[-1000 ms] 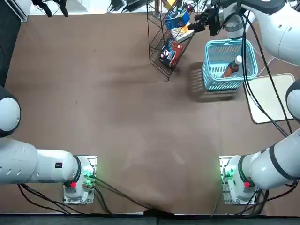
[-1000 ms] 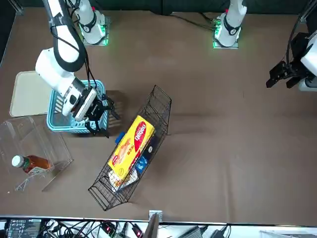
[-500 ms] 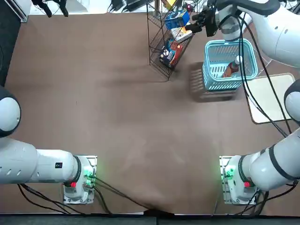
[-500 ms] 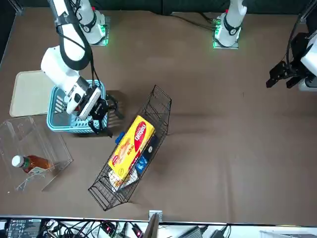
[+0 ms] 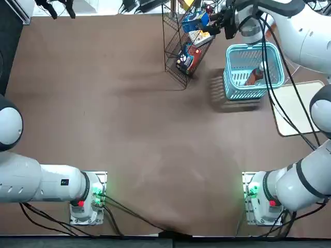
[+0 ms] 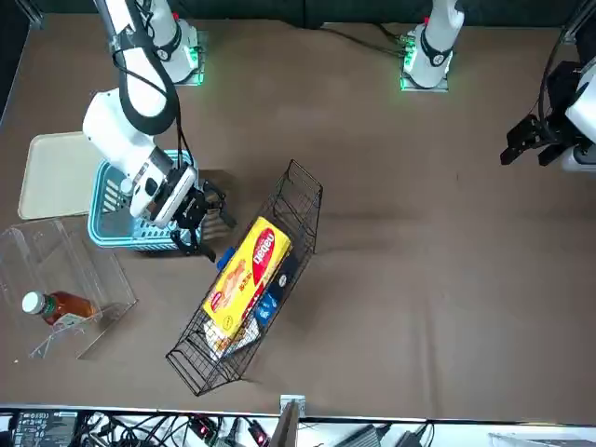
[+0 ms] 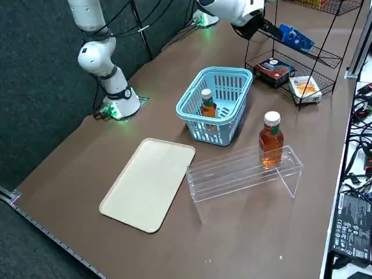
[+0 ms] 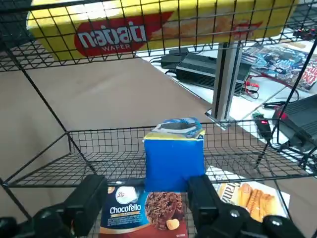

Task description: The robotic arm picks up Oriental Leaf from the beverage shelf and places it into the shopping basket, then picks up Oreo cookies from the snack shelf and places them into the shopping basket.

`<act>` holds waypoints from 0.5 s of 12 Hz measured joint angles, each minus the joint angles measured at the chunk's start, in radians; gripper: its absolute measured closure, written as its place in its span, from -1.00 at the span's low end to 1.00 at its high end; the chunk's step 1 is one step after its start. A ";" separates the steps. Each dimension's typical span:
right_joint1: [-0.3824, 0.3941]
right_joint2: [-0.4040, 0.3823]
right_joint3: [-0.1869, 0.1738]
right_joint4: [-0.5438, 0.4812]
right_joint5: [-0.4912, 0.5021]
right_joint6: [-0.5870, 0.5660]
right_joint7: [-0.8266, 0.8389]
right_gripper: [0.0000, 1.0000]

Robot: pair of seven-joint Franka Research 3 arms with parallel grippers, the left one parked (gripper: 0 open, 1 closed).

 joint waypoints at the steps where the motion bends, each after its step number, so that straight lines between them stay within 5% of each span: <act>1: 0.000 0.000 -0.001 0.002 -0.001 0.000 -0.008 -1.00; 6: -0.002 0.000 -0.006 0.009 -0.021 0.001 -0.047 -1.00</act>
